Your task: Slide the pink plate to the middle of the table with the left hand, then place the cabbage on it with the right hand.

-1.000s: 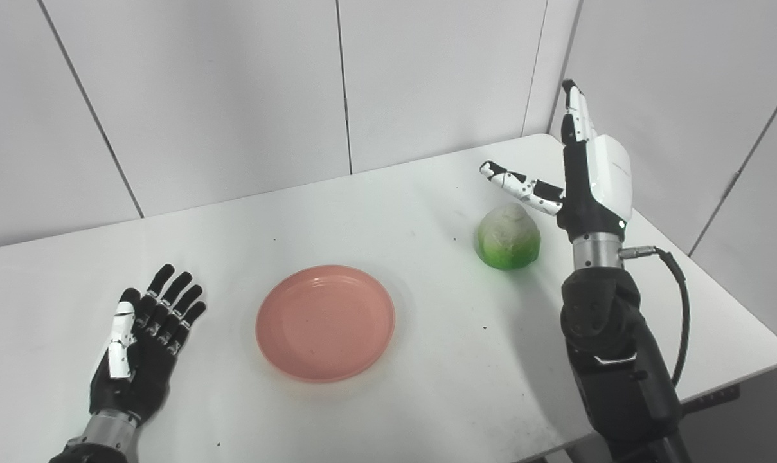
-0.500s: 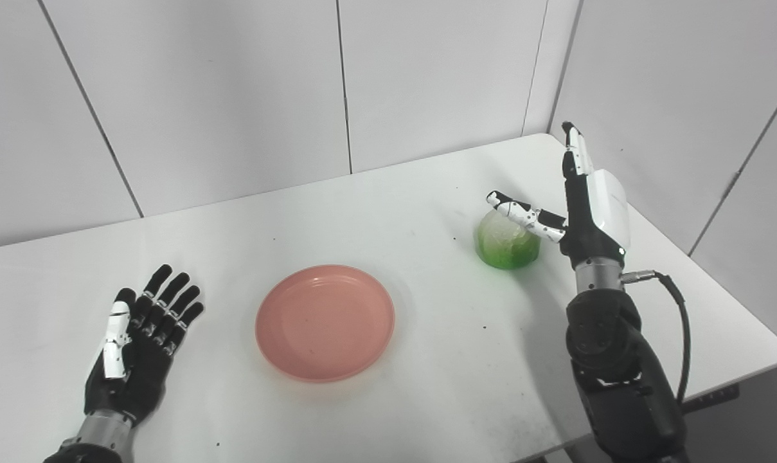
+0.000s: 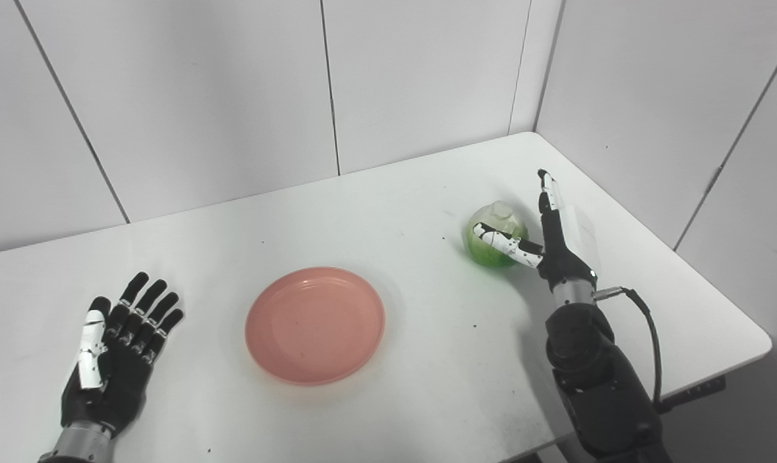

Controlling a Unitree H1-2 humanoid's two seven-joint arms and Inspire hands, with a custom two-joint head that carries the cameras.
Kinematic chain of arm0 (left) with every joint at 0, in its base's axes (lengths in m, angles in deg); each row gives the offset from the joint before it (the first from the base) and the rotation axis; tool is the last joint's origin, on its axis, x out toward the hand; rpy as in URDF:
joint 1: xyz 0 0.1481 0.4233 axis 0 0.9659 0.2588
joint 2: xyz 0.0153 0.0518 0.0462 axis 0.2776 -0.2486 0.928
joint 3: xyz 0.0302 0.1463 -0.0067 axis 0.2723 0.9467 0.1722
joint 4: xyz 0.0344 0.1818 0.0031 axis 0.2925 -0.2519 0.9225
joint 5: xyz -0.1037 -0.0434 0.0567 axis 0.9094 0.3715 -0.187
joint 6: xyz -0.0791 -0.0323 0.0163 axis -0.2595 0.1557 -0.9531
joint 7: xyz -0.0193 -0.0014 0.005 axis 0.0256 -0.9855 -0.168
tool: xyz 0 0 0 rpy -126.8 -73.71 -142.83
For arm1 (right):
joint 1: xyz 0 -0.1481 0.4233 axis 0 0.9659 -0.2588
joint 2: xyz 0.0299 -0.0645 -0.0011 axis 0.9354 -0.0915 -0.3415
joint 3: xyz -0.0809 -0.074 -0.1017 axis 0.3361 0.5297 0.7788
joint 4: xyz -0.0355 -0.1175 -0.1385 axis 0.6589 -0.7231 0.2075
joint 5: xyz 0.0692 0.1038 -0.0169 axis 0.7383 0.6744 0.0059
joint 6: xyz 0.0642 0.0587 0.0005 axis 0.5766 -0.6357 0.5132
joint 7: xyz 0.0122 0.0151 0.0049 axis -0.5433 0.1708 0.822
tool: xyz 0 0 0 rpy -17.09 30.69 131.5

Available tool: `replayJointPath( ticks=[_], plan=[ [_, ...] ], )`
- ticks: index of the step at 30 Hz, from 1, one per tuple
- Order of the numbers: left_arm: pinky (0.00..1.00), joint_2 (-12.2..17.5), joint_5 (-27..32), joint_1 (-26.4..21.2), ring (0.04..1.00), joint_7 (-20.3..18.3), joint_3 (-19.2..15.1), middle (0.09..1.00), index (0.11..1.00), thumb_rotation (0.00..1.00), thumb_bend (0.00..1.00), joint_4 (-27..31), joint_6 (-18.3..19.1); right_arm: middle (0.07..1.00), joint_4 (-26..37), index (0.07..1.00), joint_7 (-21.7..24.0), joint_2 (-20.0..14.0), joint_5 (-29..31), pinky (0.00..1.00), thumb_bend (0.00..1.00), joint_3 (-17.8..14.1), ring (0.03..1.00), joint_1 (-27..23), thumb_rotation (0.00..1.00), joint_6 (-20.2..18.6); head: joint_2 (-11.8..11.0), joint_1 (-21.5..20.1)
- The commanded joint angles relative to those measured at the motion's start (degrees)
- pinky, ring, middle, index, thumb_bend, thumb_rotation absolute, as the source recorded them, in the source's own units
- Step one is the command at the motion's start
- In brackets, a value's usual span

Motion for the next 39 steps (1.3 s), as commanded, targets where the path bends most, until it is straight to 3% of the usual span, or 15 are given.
replayJointPath(
  ticks=[1, 24, 39],
  plan=[
    [0.92, 0.91, -0.18, -0.37, 0.906, 0.84, -0.02, 0.916, 0.913, 1.00, 0.42, 0.05, 1.85, 1.000, 0.70, 1.000, -1.66, -1.38, 0.36, 0.82, 1.00, -0.07, 0.972, -2.35, 0.64, 2.13, 0.18, -0.01],
    [0.93, 1.43, 0.60, -0.13, 0.913, 0.02, -0.02, 0.921, 0.921, 1.00, 0.42, 0.66, 3.25, 1.000, -7.19, 1.000, -2.73, -3.58, 1.93, 0.80, 1.00, 2.07, 0.956, -6.66, 0.60, 2.50, 1.50, 0.00],
    [0.92, 1.59, 0.94, 0.36, 0.902, 0.70, 0.24, 0.911, 0.911, 1.00, 0.42, 1.86, 4.11, 1.000, -10.47, 1.000, 0.00, -5.09, 3.79, 0.78, 1.00, 4.86, 0.939, -9.13, 0.62, 1.26, 2.49, 0.27]
  ],
)
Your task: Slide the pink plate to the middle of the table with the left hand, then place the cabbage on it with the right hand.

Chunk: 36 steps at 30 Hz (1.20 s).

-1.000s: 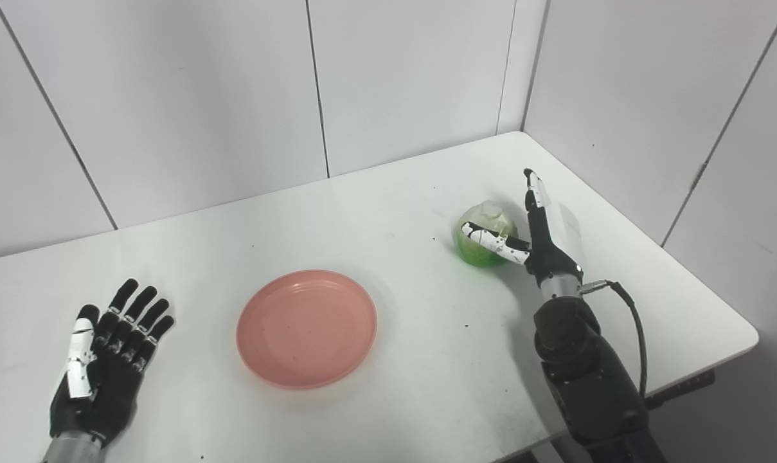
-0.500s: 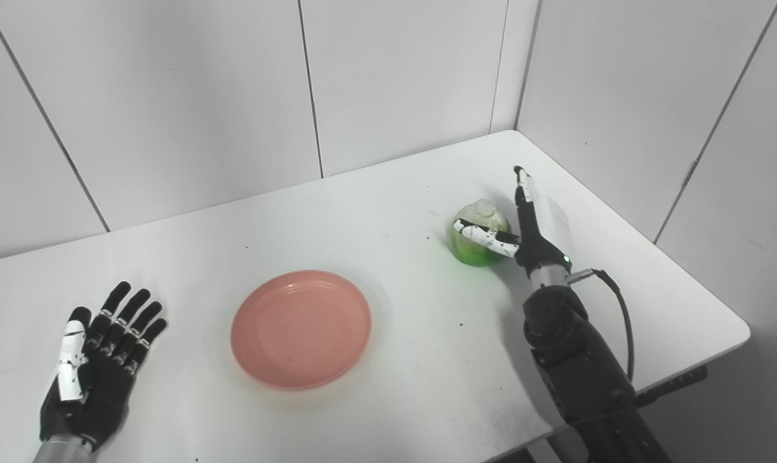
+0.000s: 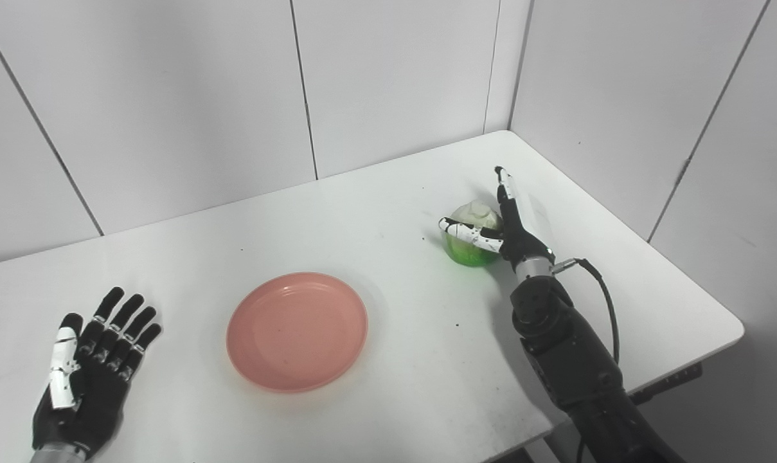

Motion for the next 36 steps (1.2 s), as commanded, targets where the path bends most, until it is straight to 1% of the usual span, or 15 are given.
replayJointPath(
  ticks=[1, 7, 11, 17, 22, 26, 27, 28, 29, 31, 33, 35, 36],
  plan=[
    [0.91, 0.65, -0.25, 0.25, 0.900, 0.80, 0.09, 0.911, 0.910, 1.00, 0.42, 0.84, 1.76, 1.000, 1.10, 1.000, 0.36, -1.77, -0.40, 0.78, 1.00, 0.66, 0.937, -2.60, 0.62, 0.75, 0.03, 0.06],
    [0.92, 0.65, -0.18, 0.28, 0.902, 0.71, 0.04, 0.915, 0.912, 1.00, 0.42, 1.15, 2.17, 1.000, 1.82, 1.000, 2.46, -2.23, 0.22, 0.80, 1.00, 0.96, 0.953, -2.46, 0.58, -1.71, 0.28, 0.10],
    [0.92, 0.51, -0.19, 0.44, 0.899, 0.97, 0.15, 0.909, 0.910, 1.00, 0.43, 1.85, 2.66, 1.000, 1.73, 1.000, 3.78, -2.71, -0.16, 0.79, 1.00, 1.34, 0.946, -2.50, 0.56, -3.31, 0.41, 0.21],
    [0.91, 0.59, -0.38, 0.51, 0.898, 0.92, 0.23, 0.911, 0.910, 1.00, 0.43, 1.91, 2.44, 0.993, 1.59, 1.000, 6.79, -4.31, -1.49, 0.78, 1.00, 3.81, 0.924, -2.70, 0.54, -6.26, 0.58, 0.42],
    [0.91, 0.59, -0.20, 0.71, 0.898, 1.04, 0.18, 0.910, 0.910, 1.00, 0.42, 2.62, 2.76, 0.982, 2.31, 1.000, 7.89, -4.43, -1.76, 0.79, 1.00, 4.38, 0.919, -2.86, 0.46, -8.59, 0.92, 0.54],
    [0.90, 0.71, -0.05, 0.86, 0.894, 1.17, 0.37, 0.908, 0.909, 1.00, 0.42, 3.34, 3.32, 0.967, 2.29, 0.990, 7.17, -4.10, -1.48, 0.79, 1.00, 3.66, 0.911, -2.87, 0.41, -9.33, 1.08, 0.66],
    [0.90, 0.70, 0.02, 0.88, 0.894, 1.22, 0.37, 0.908, 0.909, 1.00, 0.42, 3.39, 3.39, 0.955, 2.26, 0.979, 6.63, -3.86, -1.17, 0.79, 1.00, 3.20, 0.902, -2.80, 0.39, -9.09, 1.08, 0.66],
    [0.90, 0.70, 0.08, 0.87, 0.894, 1.21, 0.36, 0.907, 0.908, 1.00, 0.42, 3.30, 3.34, 0.919, 2.20, 0.956, 6.05, -3.54, -0.58, 0.78, 1.00, 2.55, 0.875, -2.71, 0.36, -8.48, 1.08, 0.66],
    [0.91, 0.67, 0.09, 0.87, 0.894, 1.29, 0.35, 0.907, 0.907, 1.00, 0.42, 3.26, 3.33, 0.864, 2.07, 0.910, 5.33, -3.22, 0.10, 0.75, 1.00, 1.86, 0.831, -2.55, 0.30, -7.43, 1.08, 0.66],
    [0.90, 0.65, 0.09, 0.88, 0.891, 1.38, 0.37, 0.903, 0.903, 1.00, 0.43, 3.30, 3.38, 0.787, 1.72, 0.832, 4.02, -2.56, 1.59, 0.70, 1.00, 0.55, 0.764, -2.25, 0.23, -4.91, 1.17, 0.71],
    [0.90, 0.65, 0.02, 0.88, 0.893, 1.39, 0.44, 0.904, 0.904, 1.00, 0.43, 3.27, 3.33, 0.709, 1.12, 0.742, 3.31, -2.34, 2.33, 0.63, 0.97, 0.09, 0.682, -2.17, 0.15, -3.50, 1.17, 0.71],
    [0.90, 0.63, 0.00, 0.85, 0.894, 1.35, 0.47, 0.905, 0.904, 1.00, 0.43, 3.12, 3.21, 0.650, 0.34, 0.677, 2.93, -2.35, 2.53, 0.58, 0.93, 0.12, 0.621, -2.30, 0.11, -3.00, 1.16, 0.71],
    [0.90, 0.66, -0.05, 0.83, 0.894, 1.24, 0.50, 0.905, 0.904, 1.00, 0.43, 2.86, 3.01, 0.644, -0.28, 0.671, 2.52, -2.32, 2.34, 0.57, 0.93, 0.35, 0.615, -2.48, 0.10, -3.05, 1.16, 0.71]
  ],
)
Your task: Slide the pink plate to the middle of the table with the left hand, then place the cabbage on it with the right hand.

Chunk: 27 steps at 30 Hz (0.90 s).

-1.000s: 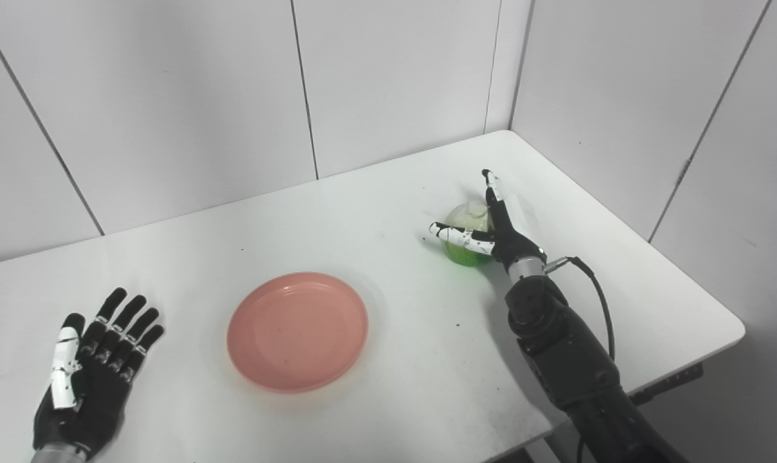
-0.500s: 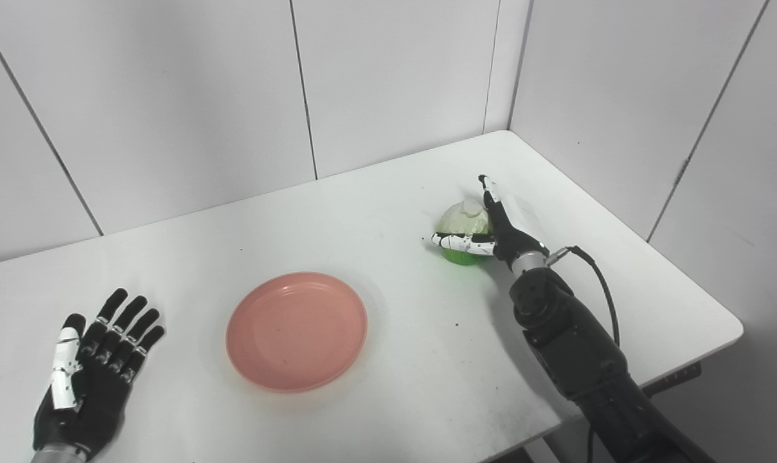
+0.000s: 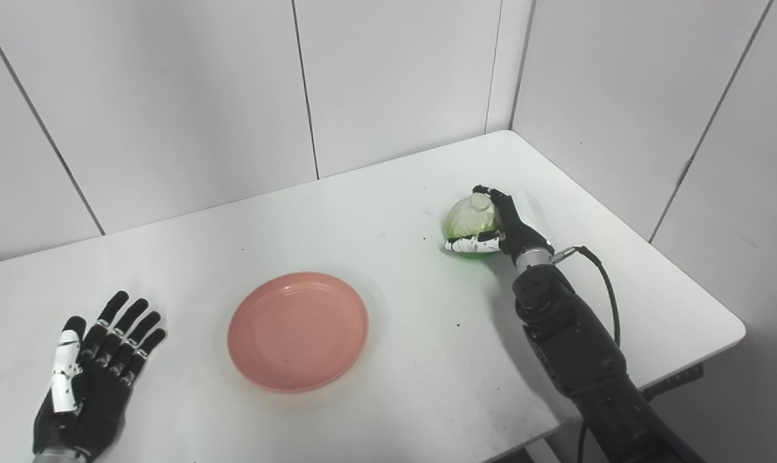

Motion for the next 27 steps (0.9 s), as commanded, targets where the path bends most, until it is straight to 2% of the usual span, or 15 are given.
replayJointPath(
  ticks=[1, 2, 3, 5, 6, 9, 19, 27],
  plan=[
    [0.91, 0.69, -0.20, -0.36, 0.895, 0.03, 0.11, 0.906, 0.904, 1.00, 0.42, -0.26, 0.70, 0.620, -0.61, 0.628, -0.77, -0.23, -0.02, 0.58, 0.91, 0.19, 0.597, -1.49, 0.09, 1.42, -0.07, 0.01],
    [0.91, 0.76, -0.31, -0.37, 0.895, -0.09, 0.18, 0.905, 0.903, 1.00, 0.42, -0.48, 0.48, 0.604, -1.21, 0.560, -1.28, -0.10, -0.09, 0.58, 0.72, 0.30, 0.583, -1.66, 0.11, 1.47, -0.07, 0.01],
    [0.90, 0.80, -0.34, -0.38, 0.894, -0.24, 0.23, 0.904, 0.901, 1.00, 0.42, -0.63, 0.35, 0.590, -1.71, 0.525, -1.76, 0.02, -0.14, 0.58, 0.62, 0.40, 0.572, -1.80, 0.12, 1.53, -0.07, 0.01],
    [0.90, 0.73, -0.26, -0.37, 0.895, -0.29, 0.29, 0.905, 0.901, 1.00, 0.43, -0.58, 0.40, 0.561, -2.43, 0.495, -2.53, 0.23, -0.14, 0.57, 0.54, 0.52, 0.544, -2.06, 0.13, 1.48, -0.07, 0.30],
    [0.90, 0.70, -0.23, -0.35, 0.893, -0.25, 0.32, 0.903, 0.898, 1.00, 0.43, -0.49, 0.51, 0.511, -2.81, 0.496, -2.89, 0.35, -0.04, 0.56, 0.54, 0.60, 0.512, -2.19, 0.05, 1.57, -0.07, 0.30],
    [0.91, 0.70, -0.23, -0.34, 0.897, -0.39, 0.35, 0.907, 0.901, 1.00, 0.43, -0.66, 0.25, 0.474, -3.83, 0.500, -3.87, 0.71, 0.45, 0.47, 0.53, 0.66, 0.468, -2.51, 0.00, 2.70, -0.07, 0.47],
    [0.91, 0.38, -0.28, -0.32, 0.895, -0.11, 0.63, 0.903, 0.902, 1.00, 0.43, -0.02, 0.57, 0.463, -4.28, 0.506, -6.93, 1.68, 0.46, 0.39, 0.53, 0.90, 0.441, -2.90, 0.00, 4.47, -0.15, 0.81],
    [0.91, 0.09, -0.46, -0.21, 0.900, -0.18, 0.97, 0.909, 0.908, 1.00, 0.42, -0.30, -0.17, 0.447, 0.89, 0.523, -7.98, 2.81, 0.42, 0.37, 0.53, 0.55, 0.426, -2.72, 0.00, 4.54, -0.32, 1.69]
  ],
)
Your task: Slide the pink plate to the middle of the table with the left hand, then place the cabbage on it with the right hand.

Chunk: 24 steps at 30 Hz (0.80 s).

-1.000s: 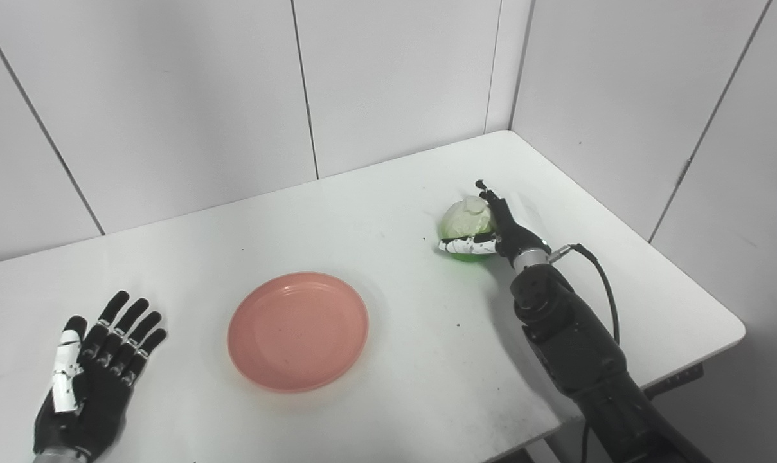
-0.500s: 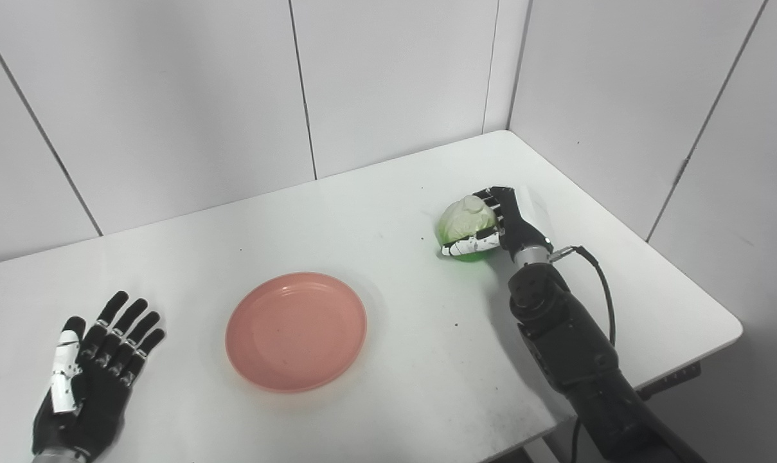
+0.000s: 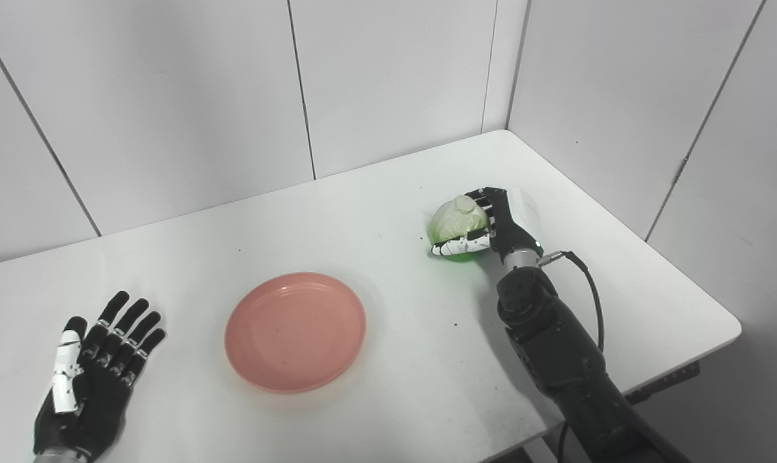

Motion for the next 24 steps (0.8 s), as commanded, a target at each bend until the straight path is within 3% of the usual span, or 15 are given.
replayJointPath(
  ticks=[1, 5, 14, 24],
  plan=[
    [0.91, 0.09, -0.50, -0.19, 0.902, -0.16, 0.49, 0.911, 0.909, 1.00, 0.43, -0.18, 0.09, 0.446, 3.75, 0.524, -0.57, -0.29, -0.10, 0.37, 0.53, -0.17, 0.425, -1.50, 0.00, 1.84, -0.07, 0.36],
    [0.91, -0.26, -0.65, 0.00, 0.905, -0.04, 0.86, 0.915, 0.913, 1.00, 0.43, 0.17, -0.28, 0.438, 8.18, 0.530, 0.11, 0.41, -0.52, 0.36, 0.52, 0.25, 0.416, -1.59, 0.00, 1.90, -0.22, 1.04],
    [0.91, -1.57, -2.21, 0.94, 0.908, 0.58, 2.64, 0.921, 0.910, 1.00, 0.45, 1.19, -2.04, 0.447, 20.04, 0.527, 4.06, 2.34, -2.28, 0.37, 0.52, 2.59, 0.432, -1.98, 0.00, -2.83, -0.59, 5.91],
    [0.93, -5.12, -6.19, 2.31, 0.921, 3.75, 5.34, 0.927, 0.922, 1.00, 0.47, 4.75, -2.60, 0.453, 24.73, 0.523, 9.00, 4.22, -4.23, 0.38, 0.53, 7.04, 0.434, -2.43, 0.00, -3.32, -0.57, 14.07]
  ],
)
